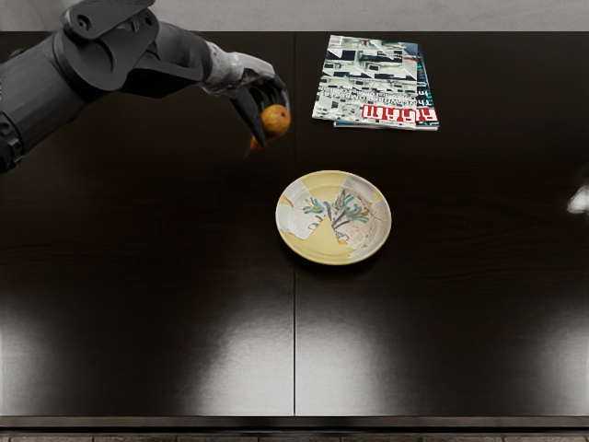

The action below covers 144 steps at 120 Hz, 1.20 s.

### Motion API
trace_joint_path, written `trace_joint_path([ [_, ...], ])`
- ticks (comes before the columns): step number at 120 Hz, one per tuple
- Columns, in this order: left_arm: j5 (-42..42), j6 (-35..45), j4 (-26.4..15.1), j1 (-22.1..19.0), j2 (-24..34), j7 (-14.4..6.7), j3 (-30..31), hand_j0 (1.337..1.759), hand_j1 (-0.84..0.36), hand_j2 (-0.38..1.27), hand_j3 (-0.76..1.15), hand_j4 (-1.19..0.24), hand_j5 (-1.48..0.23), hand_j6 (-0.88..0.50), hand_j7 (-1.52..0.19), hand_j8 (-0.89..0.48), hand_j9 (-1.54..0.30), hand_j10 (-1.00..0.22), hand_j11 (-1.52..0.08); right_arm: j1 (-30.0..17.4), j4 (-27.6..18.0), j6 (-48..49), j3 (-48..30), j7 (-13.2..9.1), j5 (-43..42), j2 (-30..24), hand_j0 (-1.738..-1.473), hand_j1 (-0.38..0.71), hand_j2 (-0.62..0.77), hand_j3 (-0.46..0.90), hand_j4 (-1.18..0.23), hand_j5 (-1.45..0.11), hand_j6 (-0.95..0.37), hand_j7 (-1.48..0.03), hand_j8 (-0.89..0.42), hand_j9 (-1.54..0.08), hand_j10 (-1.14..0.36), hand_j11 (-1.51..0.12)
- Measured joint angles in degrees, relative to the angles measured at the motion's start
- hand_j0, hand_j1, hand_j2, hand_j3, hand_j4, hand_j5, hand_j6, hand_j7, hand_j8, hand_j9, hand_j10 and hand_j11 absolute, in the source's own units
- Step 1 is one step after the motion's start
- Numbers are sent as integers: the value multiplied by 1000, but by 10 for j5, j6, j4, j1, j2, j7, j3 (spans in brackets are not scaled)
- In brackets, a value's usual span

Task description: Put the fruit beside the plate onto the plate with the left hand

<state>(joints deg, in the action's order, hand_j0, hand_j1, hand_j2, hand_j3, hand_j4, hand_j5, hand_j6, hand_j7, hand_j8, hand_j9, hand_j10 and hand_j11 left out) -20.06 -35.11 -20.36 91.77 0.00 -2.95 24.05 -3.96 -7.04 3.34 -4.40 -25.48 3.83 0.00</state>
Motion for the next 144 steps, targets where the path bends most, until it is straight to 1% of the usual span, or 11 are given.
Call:
trace_joint_path([
  [17, 7, 0, -59, 12, 0, -1, -8, 1654, -368, 338, 0, -466, -1060, -434, -1032, -538, -1017, -755, -1019, 0, 0, 0, 0, 0, 0, 0, -1658, -349, 0, 0, 0, 0, -1, 0, 0, 0, 0, 0],
  [20, 7, 0, -68, 15, 0, -1, -9, 1654, -374, 362, 0, -465, -1062, -433, -1031, -538, -1015, -756, -1016, 0, 0, 0, 0, 0, 0, 0, -1658, -349, 0, 0, 0, 0, -1, 0, 0, 0, 0, 0],
  [31, 15, 0, -100, 20, 0, -6, -14, 1654, -376, 360, 0, -461, -1062, -432, -1031, -535, -1014, -757, -1015, 0, 0, 0, 0, 0, 0, 0, -1658, -349, 0, 0, 0, 0, -1, 0, 0, 0, 0, 0],
  [54, 23, -1, -148, 22, 0, -16, -24, 1655, -392, 387, 0, -453, -1063, -429, -1028, -533, -1010, -759, -1011, 0, 0, 0, 0, 0, 0, 0, -1658, -349, 0, 0, 0, 0, -1, 0, 0, 0, 0, 0],
  [62, 24, 0, -155, 21, 0, -18, -27, 1654, -384, 367, 0, -459, -1059, -435, -1029, -539, -1012, -756, -1013, 0, 0, 0, 0, 0, 0, 0, -1658, -349, 0, 0, 0, 0, -1, 0, 0, 0, 0, 0],
  [81, 23, 0, -161, 14, 0, -31, -29, 1654, -356, 325, 0, -487, -1042, -454, -1021, -556, -1007, -750, -1008, 0, 0, 0, 0, 0, 0, 0, -1658, -349, 0, 0, 0, 0, -1, 0, 0, 0, 0, 0],
  [101, 23, 1, -167, 14, 0, -36, -35, 1654, -335, 297, 0, -515, -1003, -480, -987, -579, -975, -730, -975, 0, 0, 0, 0, 0, 0, 0, -1658, -349, 0, 0, 0, 0, -1, 0, 0, 0, 0, 0],
  [110, 23, 1, -169, 13, 0, -36, -39, 1655, -333, 287, 0, -531, -941, -505, -925, -588, -917, -693, -917, 0, 0, 0, 0, 0, 0, 0, -1658, -349, 0, 0, 0, 0, -1, 0, 0, 0, 0, 0],
  [118, 23, 1, -170, 9, 0, -36, -48, 1656, -309, 227, 0, -525, -859, -503, -848, -562, -842, -638, -843, 0, 0, 0, 0, 0, 0, 0, -1658, -349, 0, 0, 0, 0, -1, 0, 0, 0, 0, 0],
  [132, 23, 1, -171, 9, 0, -36, -58, 1657, -221, 162, 0, -462, -701, -450, -695, -484, -692, -527, -692, 0, 0, 0, 0, 0, 0, 0, -1658, -349, 0, 0, 0, 0, -1, 0, 0, 0, 0, 0],
  [144, 23, 1, -171, 9, 0, -36, -62, 1657, -122, 120, 0, -385, -562, -377, -558, -398, -556, -424, -556, 0, 0, 0, 0, 0, 0, 0, -1658, -349, 0, 0, 0, 0, -1, 0, 0, 0, 0, 0],
])
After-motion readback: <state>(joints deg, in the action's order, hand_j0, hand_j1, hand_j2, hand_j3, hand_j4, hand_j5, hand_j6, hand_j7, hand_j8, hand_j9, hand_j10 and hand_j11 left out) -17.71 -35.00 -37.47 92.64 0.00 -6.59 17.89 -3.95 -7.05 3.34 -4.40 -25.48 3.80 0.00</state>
